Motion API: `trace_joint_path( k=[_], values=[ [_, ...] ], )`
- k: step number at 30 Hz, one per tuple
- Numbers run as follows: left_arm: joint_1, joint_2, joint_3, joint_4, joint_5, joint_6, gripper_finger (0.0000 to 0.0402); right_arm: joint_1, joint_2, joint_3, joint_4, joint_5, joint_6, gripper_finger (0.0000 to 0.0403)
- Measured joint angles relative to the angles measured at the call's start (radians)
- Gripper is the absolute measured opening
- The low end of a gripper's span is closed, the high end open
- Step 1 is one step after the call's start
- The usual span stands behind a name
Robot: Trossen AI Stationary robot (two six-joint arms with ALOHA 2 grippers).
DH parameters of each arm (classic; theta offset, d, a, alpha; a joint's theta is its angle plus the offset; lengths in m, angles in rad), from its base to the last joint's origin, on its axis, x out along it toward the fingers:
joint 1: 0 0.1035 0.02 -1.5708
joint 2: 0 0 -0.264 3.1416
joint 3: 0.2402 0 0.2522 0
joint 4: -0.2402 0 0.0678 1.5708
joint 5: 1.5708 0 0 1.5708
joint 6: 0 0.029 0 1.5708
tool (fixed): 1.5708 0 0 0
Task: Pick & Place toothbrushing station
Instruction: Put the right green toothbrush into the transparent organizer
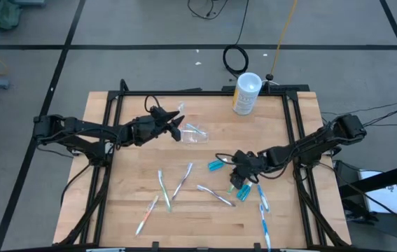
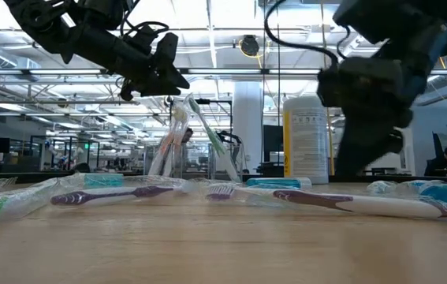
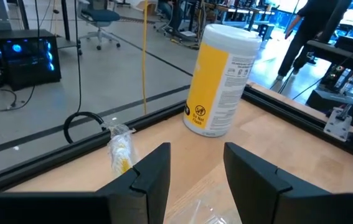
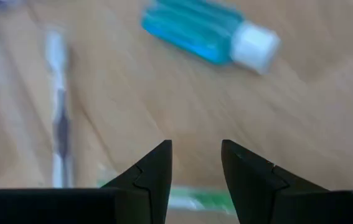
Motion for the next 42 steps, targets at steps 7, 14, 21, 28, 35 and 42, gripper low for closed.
trace_joint_path(
  k=[7,14,21,28,35,42],
  values=[
    [-0.026,0.0,0.0,-0.032,0.003,-0.013,0.0152,0.041,-0.045,-0.012,-0.175,0.019,0.165,0.013],
    [-0.051,0.0,0.0,-0.043,0.003,-0.03,0.0152,0.073,-0.064,-0.013,-0.201,0.08,0.251,0.013],
    [-0.074,0.0,0.0,-0.048,0.002,-0.057,0.0152,0.111,-0.148,-0.012,-0.207,0.085,0.282,0.013],
    [-0.084,0.0,0.0,-0.047,0.0,-0.055,0.0152,0.16,-0.138,-0.014,-0.3,0.109,0.408,0.013],
    [-0.084,0.0,0.0,-0.047,0.0,-0.065,0.0152,0.155,-0.139,-0.132,-0.193,0.18,0.517,0.013],
    [-0.084,0.0,0.0,-0.047,0.0,-0.071,0.0152,0.137,-0.141,-0.273,0.095,0.26,0.515,0.013]
  ],
)
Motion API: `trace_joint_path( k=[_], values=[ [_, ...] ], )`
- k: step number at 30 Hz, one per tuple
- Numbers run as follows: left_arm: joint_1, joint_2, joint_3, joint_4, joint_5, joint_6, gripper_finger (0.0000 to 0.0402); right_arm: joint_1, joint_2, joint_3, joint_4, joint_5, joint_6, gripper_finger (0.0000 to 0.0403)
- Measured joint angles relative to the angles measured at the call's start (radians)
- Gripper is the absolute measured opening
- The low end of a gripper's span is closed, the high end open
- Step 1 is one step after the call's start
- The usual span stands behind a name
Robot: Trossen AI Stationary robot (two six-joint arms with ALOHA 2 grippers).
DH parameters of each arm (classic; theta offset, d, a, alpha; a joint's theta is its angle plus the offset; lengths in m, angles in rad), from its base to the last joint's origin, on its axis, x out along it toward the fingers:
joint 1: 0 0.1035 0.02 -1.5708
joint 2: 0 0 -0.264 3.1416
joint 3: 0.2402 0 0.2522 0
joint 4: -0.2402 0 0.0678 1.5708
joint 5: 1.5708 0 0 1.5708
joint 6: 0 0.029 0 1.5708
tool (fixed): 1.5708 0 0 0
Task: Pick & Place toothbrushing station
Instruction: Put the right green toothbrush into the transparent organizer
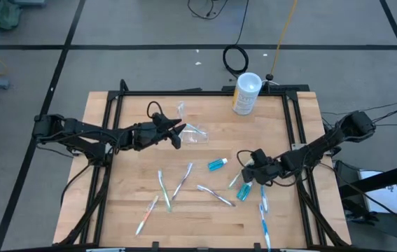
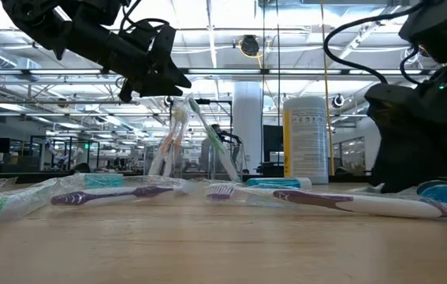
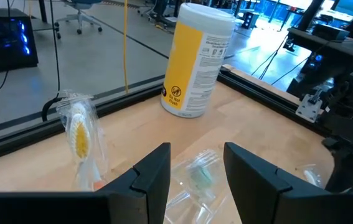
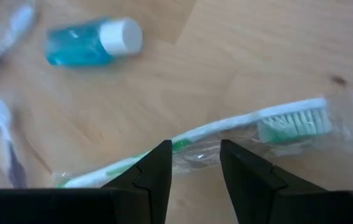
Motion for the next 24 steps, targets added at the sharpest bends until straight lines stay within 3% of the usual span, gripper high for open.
trace_joint_path(
  k=[7,16,20,24],
  values=[
    [0.0,0.0,0.0,0.0,0.0,0.0,0.0152,-0.042,-0.001,-0.096,0.16,0.01,-0.022,0.011],
    [0.0,0.0,0.0,0.0,0.0,0.0,0.0152,-0.063,0.002,-0.138,0.274,0.008,-0.182,0.0008],
    [0.001,0.0,0.0,0.0,0.0,0.0,0.0152,-0.068,0.0,-0.14,0.327,-0.024,-0.249,0.0007],
    [0.001,0.0,0.0,-0.001,0.0,0.001,0.0152,-0.067,-0.035,-0.14,0.413,-0.061,-0.415,0.0001]
  ],
)
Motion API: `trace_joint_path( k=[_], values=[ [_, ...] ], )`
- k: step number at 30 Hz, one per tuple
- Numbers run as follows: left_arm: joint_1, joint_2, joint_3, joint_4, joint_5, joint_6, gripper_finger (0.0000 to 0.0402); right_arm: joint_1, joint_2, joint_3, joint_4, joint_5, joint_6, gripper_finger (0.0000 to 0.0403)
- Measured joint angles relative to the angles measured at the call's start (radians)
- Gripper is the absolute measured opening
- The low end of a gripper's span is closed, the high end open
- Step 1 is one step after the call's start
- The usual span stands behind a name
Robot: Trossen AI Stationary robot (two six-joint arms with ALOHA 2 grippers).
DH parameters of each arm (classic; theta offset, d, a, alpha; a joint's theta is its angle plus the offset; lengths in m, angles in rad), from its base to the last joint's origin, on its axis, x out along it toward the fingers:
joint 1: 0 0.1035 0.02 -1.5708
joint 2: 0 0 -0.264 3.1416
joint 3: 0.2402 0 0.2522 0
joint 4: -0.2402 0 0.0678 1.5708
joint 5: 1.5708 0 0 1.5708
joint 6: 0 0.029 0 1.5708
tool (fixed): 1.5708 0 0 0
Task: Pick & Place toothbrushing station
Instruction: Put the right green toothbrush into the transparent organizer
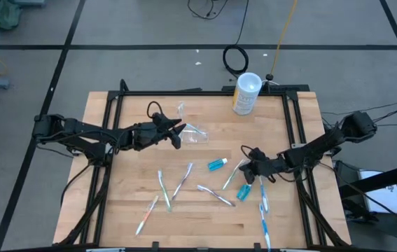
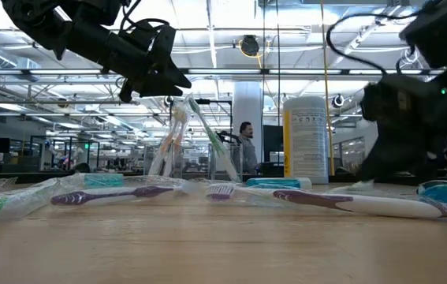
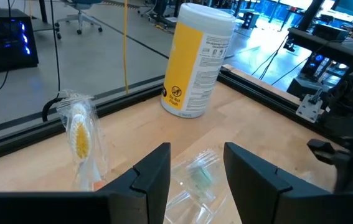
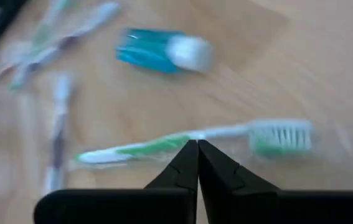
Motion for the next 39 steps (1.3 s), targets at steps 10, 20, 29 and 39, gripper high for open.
trace_joint_path(
  k=[10,20,29,39],
  values=[
    [0.0,0.0,0.0,0.0,0.0,0.0,0.0152,-0.003,-0.093,0.0,0.129,-0.041,-0.898,0.0002],
    [0.0,0.0,0.0,0.0,0.0,-0.001,0.0152,-0.077,-0.088,0.001,-0.049,-0.045,-1.047,0.0055],
    [0.0,0.0,0.0,0.002,0.0,-0.004,0.0152,-0.119,-0.084,0.003,-0.05,-0.143,-1.074,0.0146],
    [0.0,0.0,0.0,0.007,-0.001,-0.005,0.0152,-0.222,0.008,0.004,-0.065,-0.211,-1.078,0.0178]
  ],
)
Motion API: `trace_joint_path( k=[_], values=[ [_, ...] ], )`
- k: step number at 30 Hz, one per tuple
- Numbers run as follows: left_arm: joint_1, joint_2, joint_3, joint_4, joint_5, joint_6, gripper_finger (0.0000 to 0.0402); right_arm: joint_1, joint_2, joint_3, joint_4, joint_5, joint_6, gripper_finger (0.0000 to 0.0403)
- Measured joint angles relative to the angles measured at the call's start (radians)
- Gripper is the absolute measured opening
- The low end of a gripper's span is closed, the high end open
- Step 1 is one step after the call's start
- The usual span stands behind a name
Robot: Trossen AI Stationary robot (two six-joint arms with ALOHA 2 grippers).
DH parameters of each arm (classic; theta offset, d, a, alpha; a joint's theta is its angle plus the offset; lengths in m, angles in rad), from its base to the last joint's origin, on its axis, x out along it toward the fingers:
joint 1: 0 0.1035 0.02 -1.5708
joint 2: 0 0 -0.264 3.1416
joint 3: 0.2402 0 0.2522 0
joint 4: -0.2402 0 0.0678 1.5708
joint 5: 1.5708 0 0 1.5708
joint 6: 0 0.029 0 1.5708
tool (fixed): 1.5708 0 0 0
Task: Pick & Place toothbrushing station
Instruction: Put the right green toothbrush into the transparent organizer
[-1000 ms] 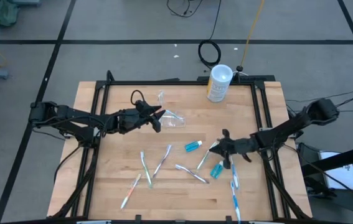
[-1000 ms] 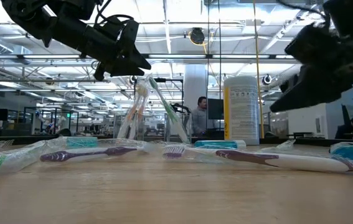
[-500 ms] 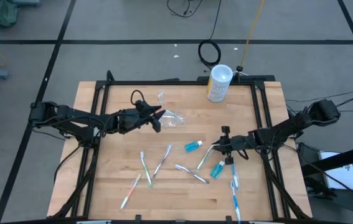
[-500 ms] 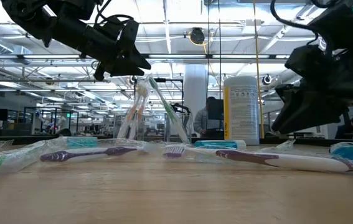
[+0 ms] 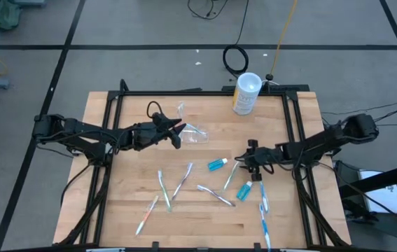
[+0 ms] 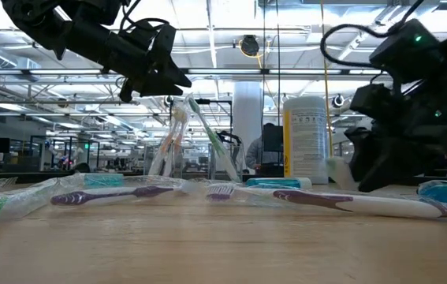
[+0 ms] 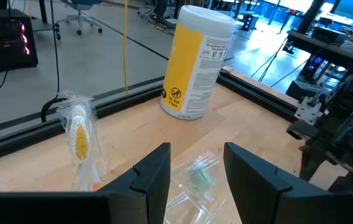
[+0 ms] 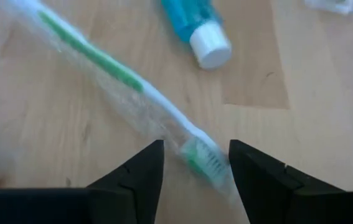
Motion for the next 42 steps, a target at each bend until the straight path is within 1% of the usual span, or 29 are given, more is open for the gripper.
trace_joint_path(
  k=[5,13,25,31,34,39,40,42],
  values=[
    [0.0,0.0,0.0,0.001,0.0,0.007,0.0152,-0.025,0.046,0.002,0.01,-0.062,-0.003,0.0171],
    [0.0,0.0,0.0,0.0,0.0,0.008,0.0152,-0.029,0.054,0.002,0.001,-0.066,-0.053,0.0148],
    [0.0,0.0,0.0,0.0,0.001,0.002,0.0152,-0.028,0.055,0.0,0.001,-0.068,-0.062,0.0063],
    [0.0,0.0,0.0,0.001,0.001,-0.004,0.0152,-0.028,0.059,-0.004,0.125,-0.064,-0.158,0.0038],
    [0.0,0.0,0.0,0.001,0.001,-0.004,0.0152,-0.028,0.058,-0.004,0.202,-0.06,-0.219,0.0035],
    [0.0,0.0,0.0,0.001,0.006,-0.021,0.0152,-0.028,0.057,-0.004,0.255,-0.057,-0.289,0.0037],
    [0.0,0.0,0.0,0.001,0.021,-0.037,0.0152,-0.028,0.057,-0.004,0.27,-0.057,-0.299,0.0037],
    [0.0,0.0,0.0,0.009,0.092,-0.058,0.0152,-0.028,0.057,-0.004,0.293,-0.057,-0.33,0.0037]
  ],
)
